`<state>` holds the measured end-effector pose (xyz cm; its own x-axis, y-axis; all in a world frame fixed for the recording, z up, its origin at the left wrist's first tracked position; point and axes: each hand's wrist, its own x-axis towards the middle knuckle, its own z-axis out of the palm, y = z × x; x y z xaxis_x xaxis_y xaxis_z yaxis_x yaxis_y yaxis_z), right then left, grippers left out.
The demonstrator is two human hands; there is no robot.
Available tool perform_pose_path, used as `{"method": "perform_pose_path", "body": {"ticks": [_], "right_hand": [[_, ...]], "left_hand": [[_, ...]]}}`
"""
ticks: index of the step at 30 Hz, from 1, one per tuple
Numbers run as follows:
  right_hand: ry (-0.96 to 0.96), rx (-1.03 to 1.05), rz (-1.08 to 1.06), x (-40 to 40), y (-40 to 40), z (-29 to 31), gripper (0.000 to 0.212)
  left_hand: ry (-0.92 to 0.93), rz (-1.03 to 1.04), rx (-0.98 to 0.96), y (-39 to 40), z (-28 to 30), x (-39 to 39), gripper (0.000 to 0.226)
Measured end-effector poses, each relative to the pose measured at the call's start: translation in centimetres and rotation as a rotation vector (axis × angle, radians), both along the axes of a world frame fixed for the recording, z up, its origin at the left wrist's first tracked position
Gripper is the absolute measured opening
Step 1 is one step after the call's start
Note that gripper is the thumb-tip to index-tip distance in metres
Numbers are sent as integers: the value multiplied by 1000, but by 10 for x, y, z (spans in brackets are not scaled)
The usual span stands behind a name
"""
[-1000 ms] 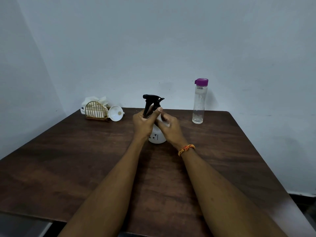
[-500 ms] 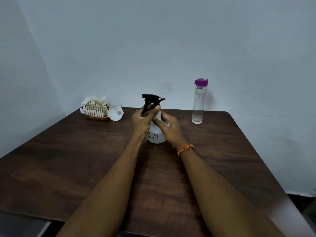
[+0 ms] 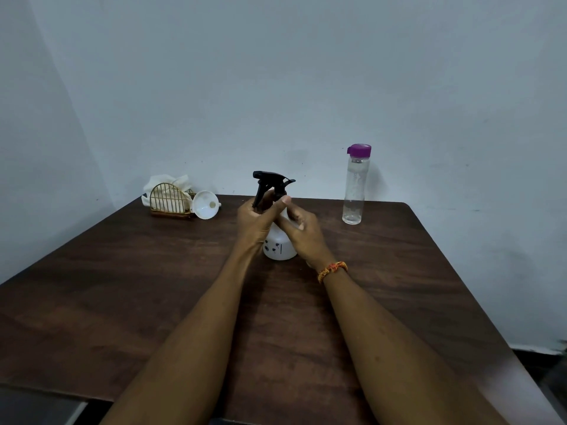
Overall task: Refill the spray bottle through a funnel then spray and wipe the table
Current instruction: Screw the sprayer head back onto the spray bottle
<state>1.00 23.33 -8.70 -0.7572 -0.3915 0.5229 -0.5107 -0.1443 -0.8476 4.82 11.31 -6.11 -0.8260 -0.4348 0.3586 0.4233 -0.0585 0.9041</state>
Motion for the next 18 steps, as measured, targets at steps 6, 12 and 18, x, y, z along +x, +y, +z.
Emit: {"method": "perform_pose_path", "body": {"ticks": [6, 12, 18], "right_hand": [[17, -6, 8, 1, 0, 1, 26], [-14, -2, -31, -2, 0, -2, 22], [30, -44, -65, 7, 1, 5, 16]], "left_hand": [[41, -18, -2, 1, -4, 2, 25], [-43, -152, -9, -9, -5, 7, 25], [-59, -277, -20, -4, -7, 18, 29]]}}
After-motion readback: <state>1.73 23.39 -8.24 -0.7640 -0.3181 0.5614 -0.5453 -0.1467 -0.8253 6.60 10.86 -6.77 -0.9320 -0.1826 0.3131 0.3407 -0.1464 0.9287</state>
